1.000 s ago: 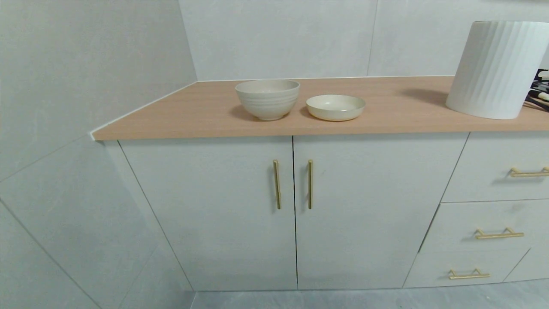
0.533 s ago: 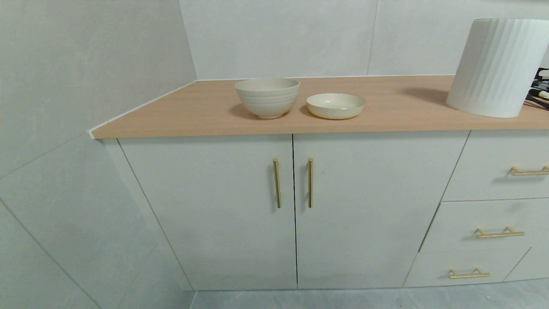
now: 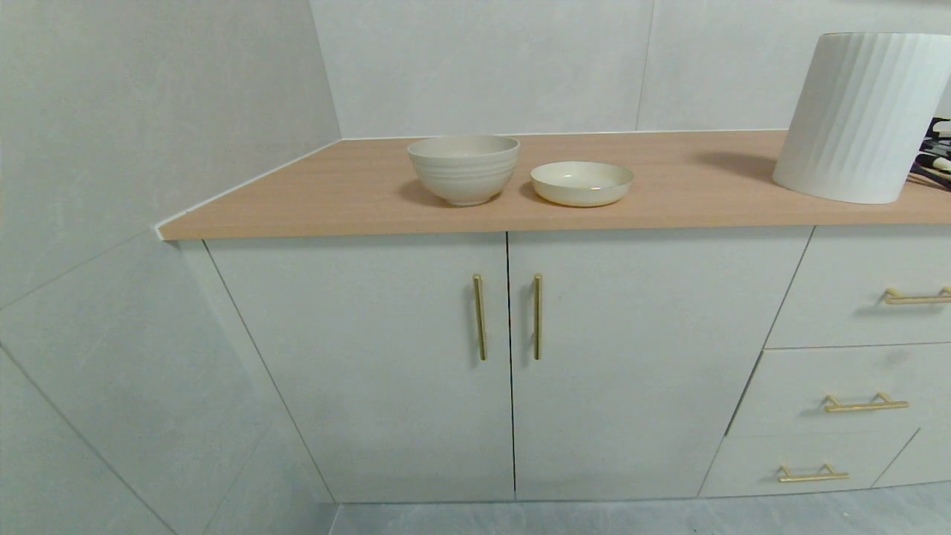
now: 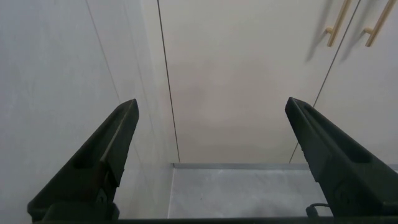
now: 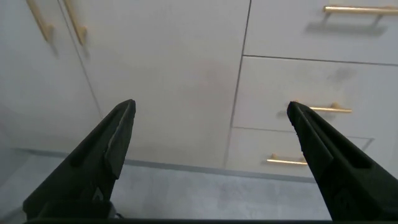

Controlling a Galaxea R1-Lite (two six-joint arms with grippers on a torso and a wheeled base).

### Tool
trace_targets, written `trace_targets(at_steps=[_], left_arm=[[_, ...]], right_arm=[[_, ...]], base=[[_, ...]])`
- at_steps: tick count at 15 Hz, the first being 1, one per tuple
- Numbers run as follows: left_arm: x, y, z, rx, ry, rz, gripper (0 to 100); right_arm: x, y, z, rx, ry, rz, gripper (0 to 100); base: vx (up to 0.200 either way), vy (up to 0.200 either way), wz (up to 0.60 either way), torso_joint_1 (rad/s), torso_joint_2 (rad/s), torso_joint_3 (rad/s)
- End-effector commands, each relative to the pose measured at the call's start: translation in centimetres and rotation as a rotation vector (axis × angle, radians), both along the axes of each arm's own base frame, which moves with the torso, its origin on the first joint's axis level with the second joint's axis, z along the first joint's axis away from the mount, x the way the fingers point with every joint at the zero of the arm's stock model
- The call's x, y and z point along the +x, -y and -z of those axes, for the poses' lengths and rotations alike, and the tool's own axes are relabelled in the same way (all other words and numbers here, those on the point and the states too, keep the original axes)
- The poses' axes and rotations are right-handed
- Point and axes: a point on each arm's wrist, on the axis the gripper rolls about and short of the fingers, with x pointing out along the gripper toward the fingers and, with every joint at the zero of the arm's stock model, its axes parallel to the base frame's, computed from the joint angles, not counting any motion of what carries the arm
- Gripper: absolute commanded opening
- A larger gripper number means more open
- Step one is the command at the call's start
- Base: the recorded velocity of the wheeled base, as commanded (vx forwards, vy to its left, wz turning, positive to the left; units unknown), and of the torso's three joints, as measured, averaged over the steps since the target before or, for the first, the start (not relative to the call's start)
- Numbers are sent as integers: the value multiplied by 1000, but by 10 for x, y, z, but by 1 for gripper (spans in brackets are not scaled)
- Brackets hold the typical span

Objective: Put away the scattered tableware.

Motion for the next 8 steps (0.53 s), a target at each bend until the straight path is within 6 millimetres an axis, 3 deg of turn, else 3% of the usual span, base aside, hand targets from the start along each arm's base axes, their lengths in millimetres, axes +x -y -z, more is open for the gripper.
trace_targets(at_steps=[1,2,3,8], left_arm=[[0,0,0,0,0,0,100],[0,0,0,0,0,-1,100],[0,0,0,0,0,-1,100],[0,0,0,0,0,-1,100]], right_arm=[[-7,0,-31,48,73,-32,100],[-2,0,-49,49,38,-79,100],[5,0,-54,48,-17,-154,100],[29,-4,-62,4,-162,-304,100]], base=[[0,0,0,0,0,0],[0,0,0,0,0,0],[0,0,0,0,0,0],[0,0,0,0,0,0]])
